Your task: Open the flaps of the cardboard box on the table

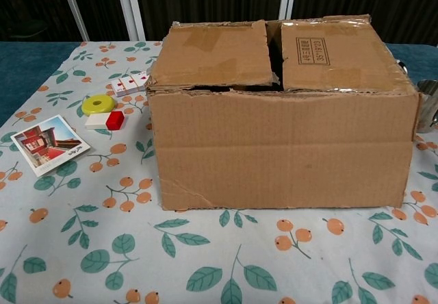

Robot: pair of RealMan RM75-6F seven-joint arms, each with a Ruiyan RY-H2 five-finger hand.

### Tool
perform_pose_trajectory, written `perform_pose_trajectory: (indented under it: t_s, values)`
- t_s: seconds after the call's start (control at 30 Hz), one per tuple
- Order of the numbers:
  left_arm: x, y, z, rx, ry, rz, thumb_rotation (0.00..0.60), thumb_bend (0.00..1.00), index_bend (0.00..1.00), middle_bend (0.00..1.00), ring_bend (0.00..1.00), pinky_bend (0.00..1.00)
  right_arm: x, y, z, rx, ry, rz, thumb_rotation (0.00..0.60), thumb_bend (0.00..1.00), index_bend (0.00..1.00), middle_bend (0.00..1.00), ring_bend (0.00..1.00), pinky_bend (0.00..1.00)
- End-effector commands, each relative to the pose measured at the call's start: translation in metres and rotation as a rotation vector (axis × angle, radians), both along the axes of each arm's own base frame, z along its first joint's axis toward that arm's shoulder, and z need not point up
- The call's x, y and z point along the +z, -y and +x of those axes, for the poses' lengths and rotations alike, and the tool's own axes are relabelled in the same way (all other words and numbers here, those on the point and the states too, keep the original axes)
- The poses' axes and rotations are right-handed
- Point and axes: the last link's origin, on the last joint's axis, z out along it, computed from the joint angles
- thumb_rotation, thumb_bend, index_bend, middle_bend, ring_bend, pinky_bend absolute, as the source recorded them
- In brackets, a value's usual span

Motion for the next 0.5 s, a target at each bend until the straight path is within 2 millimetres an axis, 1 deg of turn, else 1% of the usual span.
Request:
perform_pose_trajectory:
  t_s: [0.03, 0.07, 0.17, 0.33, 0.5]
  values:
    - [-0.009, -0.016, 0.056, -0.137, -0.057, -0.064, 0.600, 0.63, 0.01, 0.01, 0.02, 0.09, -0.002, 0.002, -0.004, 0.003, 0.033, -0.012, 0.600, 0.45, 0.00, 0.00, 0.00, 0.23]
    - [-0.012, -0.019, 0.065, -0.160, -0.069, -0.073, 0.600, 0.66, 0.01, 0.04, 0.04, 0.12, -0.002, 0.002, -0.004, 0.003, 0.041, -0.013, 0.600, 0.46, 0.00, 0.00, 0.00, 0.23]
    - [-0.027, -0.028, 0.096, -0.245, -0.121, -0.114, 0.600, 0.70, 0.03, 0.10, 0.09, 0.18, -0.002, 0.004, -0.007, 0.000, 0.069, -0.015, 0.600, 0.46, 0.00, 0.00, 0.00, 0.23]
    - [-0.052, -0.039, 0.136, -0.340, -0.203, -0.184, 0.600, 0.71, 0.08, 0.17, 0.11, 0.19, -0.004, 0.004, -0.010, -0.009, 0.094, -0.006, 0.600, 0.47, 0.00, 0.00, 0.00, 0.23]
    - [-0.081, -0.048, 0.174, -0.414, -0.285, -0.266, 0.600, 0.73, 0.11, 0.20, 0.13, 0.21, -0.005, 0.005, -0.012, -0.015, 0.122, -0.009, 0.600, 0.47, 0.00, 0.00, 0.00, 0.23]
